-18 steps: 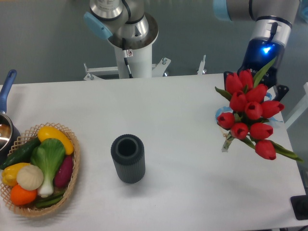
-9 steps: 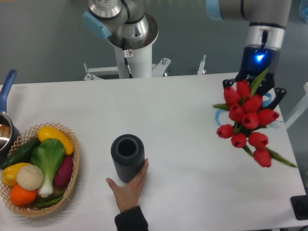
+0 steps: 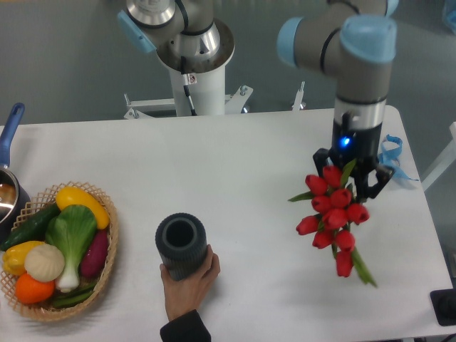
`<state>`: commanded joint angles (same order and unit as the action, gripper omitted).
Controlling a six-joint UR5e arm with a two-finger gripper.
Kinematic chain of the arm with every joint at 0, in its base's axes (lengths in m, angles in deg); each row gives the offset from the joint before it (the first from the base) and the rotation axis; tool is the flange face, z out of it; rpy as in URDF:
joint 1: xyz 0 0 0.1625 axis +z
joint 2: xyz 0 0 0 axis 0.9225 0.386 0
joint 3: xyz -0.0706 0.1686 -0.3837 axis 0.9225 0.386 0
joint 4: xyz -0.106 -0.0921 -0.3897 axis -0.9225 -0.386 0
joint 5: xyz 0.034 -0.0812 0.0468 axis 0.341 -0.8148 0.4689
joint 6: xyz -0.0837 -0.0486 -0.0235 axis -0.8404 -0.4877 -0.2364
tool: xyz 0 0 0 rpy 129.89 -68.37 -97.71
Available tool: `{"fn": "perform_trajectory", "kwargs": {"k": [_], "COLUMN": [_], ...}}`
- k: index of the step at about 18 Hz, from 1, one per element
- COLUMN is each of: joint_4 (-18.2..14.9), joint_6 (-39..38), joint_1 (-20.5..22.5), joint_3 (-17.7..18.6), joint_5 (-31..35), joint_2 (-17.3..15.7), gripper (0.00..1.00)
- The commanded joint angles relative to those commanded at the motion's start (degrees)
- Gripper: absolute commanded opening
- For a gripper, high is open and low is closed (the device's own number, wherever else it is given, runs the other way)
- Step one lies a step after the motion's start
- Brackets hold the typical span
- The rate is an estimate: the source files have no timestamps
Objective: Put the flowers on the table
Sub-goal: 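Lower the held tulips onto the table beside the grey vase, then open the gripper to release the tulips and lift away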
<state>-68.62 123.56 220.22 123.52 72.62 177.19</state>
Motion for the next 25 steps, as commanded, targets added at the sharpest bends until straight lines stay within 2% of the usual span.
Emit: {"fn": "perform_trajectory", "kwargs": {"k": [4,8,10,15,17,18,19,22,25], "joint_4": [0.4,0.6,1.0,1.1,1.1,1.0,1.1,0.9,-1.7], "joint_6": [0.1,0.0,0.1,0.1,0.0,0.0,0.0,-0.2,0.9], "joint_1": [-2.9,-4.1,-4.3,-4.4,-4.2,-4.1,-4.0,-3.7,1.1], "joint_3": [-1.1,-2.7,-3.0,-2.9,-3.5,-3.5,-3.6,-5.2,-6.6], "joint_5": [5.4,5.5,5.6,5.5,4.9,4.4,3.8,3.3,2.2], "joint_2": [4.7,7.9,9.0,9.9,9.7,9.4,9.2,7.3,5.8], "gripper": [0.45,0.45,0.51,0.54,0.64,0.76,1.00,1.00,1.00]}}
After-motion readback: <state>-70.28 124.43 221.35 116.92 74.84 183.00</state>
